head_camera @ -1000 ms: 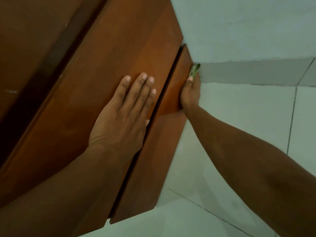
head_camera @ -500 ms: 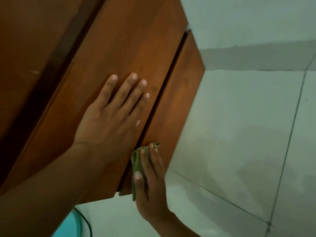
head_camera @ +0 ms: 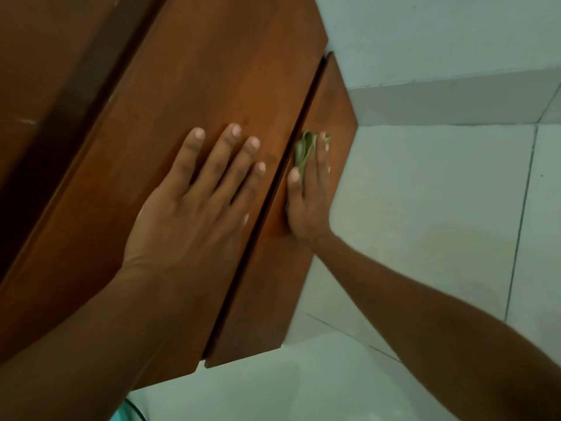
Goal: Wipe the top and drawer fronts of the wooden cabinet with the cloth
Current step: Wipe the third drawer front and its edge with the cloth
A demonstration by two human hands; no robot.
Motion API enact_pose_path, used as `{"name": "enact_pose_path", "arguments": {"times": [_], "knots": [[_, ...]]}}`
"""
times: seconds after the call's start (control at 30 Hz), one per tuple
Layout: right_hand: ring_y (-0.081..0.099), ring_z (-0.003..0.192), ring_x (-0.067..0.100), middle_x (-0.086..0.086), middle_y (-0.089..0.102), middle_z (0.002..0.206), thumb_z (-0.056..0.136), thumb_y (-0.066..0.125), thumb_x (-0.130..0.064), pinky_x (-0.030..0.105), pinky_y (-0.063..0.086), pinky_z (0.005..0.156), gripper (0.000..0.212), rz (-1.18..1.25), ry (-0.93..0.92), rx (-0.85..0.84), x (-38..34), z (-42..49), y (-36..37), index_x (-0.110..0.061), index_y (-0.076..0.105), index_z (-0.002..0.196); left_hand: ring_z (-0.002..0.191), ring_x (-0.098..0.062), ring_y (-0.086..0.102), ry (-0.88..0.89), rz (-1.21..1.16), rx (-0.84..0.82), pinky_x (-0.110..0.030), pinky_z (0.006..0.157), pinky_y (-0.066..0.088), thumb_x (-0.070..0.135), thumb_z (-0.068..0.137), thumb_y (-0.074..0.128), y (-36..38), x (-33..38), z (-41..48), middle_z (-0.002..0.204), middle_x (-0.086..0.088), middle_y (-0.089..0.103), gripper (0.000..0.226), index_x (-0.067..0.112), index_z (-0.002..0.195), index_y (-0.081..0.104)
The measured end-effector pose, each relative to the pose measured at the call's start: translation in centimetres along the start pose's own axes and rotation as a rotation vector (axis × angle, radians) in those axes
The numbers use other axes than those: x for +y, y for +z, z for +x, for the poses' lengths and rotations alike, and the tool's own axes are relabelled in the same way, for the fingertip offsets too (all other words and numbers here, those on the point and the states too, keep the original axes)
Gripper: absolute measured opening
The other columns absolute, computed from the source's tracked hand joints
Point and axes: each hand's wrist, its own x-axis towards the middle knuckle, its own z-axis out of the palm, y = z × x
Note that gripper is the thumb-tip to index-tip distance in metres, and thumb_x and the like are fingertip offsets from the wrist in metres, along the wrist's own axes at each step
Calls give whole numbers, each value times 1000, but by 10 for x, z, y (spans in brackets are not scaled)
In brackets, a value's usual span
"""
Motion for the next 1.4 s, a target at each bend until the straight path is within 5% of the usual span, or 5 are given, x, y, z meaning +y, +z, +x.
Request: {"name": "enact_pose_path", "arguments": {"times": [0.27,0.37,0.6,0.83,1.4], "knots": [[26,153,23,3,28,167,105,23,-48,46,22,126,61,101,436,64,47,117,-14,-26,19,162,138,-45,-47,26,7,-48,-61,116,-24,46,98,-8,-4,-2,1,145,-26,-55,72,2,140,-47],[67,105,26,7,66,123,104,28,-46,40,58,88,51,178,719,147,50,120,-30,-35,39,152,138,-46,-47,16,8,-50,-61,116,-24,47,98,-8,-5,-2,0,145,-26,-55,73,2,140,-47],[59,70,-6,-9,63,86,109,38,-25,17,49,69,28,293,691,232,-18,-21,-46,-20,64,117,142,-44,-42,-2,9,-37,-61,120,-16,44,98,-11,-6,-1,0,150,-25,-50,69,4,145,-43],[12,156,3,-20,15,168,104,32,-46,34,19,127,59,290,583,-67,-83,-249,5,-33,18,160,147,-44,-34,-28,2,-11,-60,122,-13,43,96,-12,0,4,-2,158,-23,-40,70,5,151,-35],[11,157,18,0,14,171,110,24,-40,39,9,129,55,82,548,78,33,26,-6,-24,15,162,143,-47,-39,4,19,-14,-60,120,-17,45,97,-8,2,7,3,153,-26,-46,72,3,147,-40]]}}
